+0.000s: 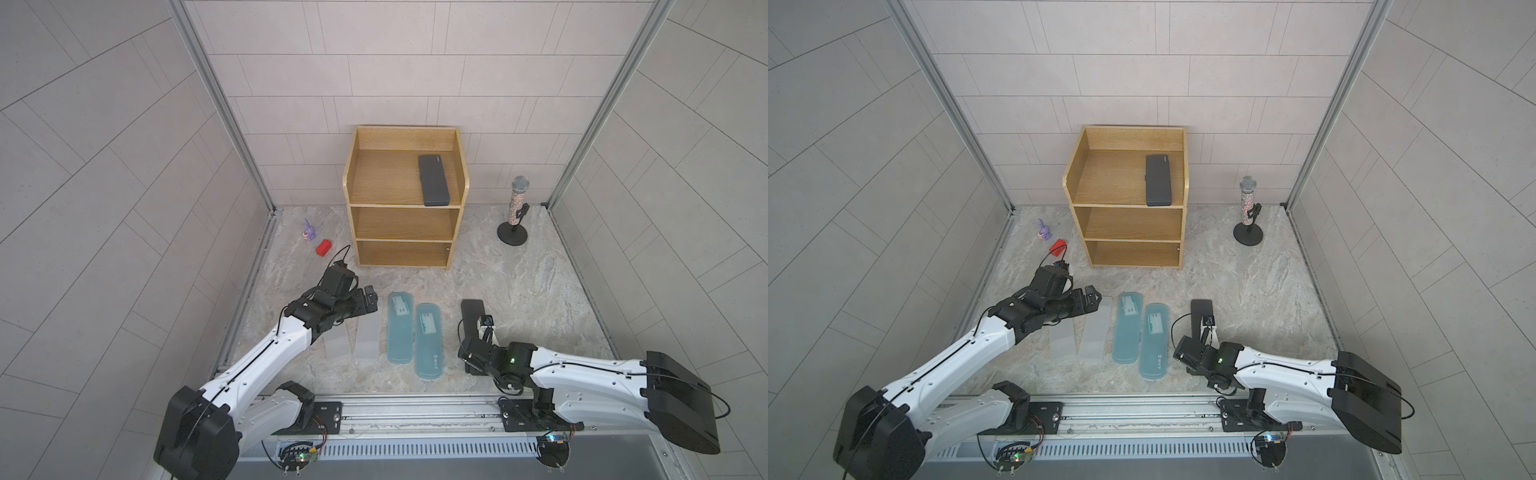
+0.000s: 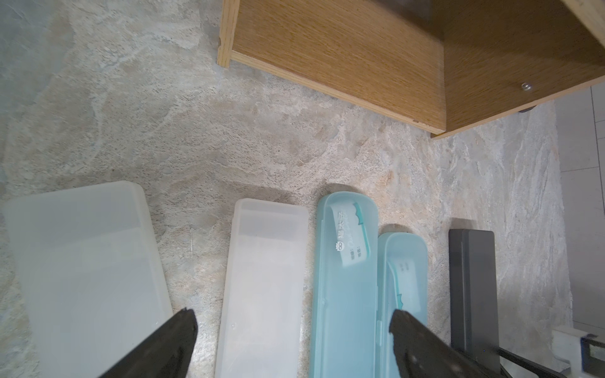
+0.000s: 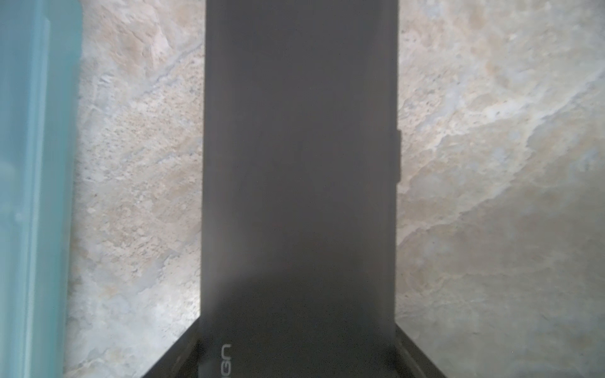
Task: Place the pencil cases on the shelf according to color
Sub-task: Pick up the pencil case from the center of the board.
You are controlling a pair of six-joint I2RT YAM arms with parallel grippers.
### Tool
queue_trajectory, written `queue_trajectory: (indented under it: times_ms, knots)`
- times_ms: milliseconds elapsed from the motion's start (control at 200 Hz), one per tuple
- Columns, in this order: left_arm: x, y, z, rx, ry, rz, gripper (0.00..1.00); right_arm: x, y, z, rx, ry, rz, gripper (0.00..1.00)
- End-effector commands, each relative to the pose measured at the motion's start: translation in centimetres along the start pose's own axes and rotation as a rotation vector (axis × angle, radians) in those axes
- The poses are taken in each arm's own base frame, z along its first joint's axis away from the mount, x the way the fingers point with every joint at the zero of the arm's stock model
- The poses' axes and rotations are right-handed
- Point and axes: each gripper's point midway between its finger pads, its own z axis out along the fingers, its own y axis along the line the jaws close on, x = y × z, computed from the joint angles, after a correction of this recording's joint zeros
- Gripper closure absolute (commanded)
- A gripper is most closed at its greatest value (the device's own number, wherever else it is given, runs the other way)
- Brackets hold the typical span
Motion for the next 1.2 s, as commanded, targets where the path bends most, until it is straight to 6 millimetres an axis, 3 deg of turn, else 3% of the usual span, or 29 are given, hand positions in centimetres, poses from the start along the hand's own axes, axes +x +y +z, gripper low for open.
queue_trajectory:
  times_ms: [0,335,645,675,1196]
  knots:
    - [-0.1,0.1,-0.7,-0.004,-0.018,0.021,0.0,0.8,-0.2,-0.9,0.02,0.043,-0.025,0.45]
    - [-0.6,-0.1,-1.7,-0.01,-0.03,0.023,0.0,-1.7,0.7,-4.5,-0.038,-0.032,-0.044,0.53]
    - [-1.8,-0.4,-2.9,-0.026,-0.059,0.023,0.0,-2.7,1.2,-6.9,-0.062,-0.057,-0.104,0.57]
    - [-1.9,-0.5,-3.1,-0.028,-0.058,0.026,0.0,-3.4,2.0,-7.8,-0.086,-0.074,-0.099,0.57]
    - [-2.6,-0.3,-4.2,-0.045,-0.089,0.034,0.0,-4.8,4.2,-10.8,-0.135,-0.112,-0.134,0.61]
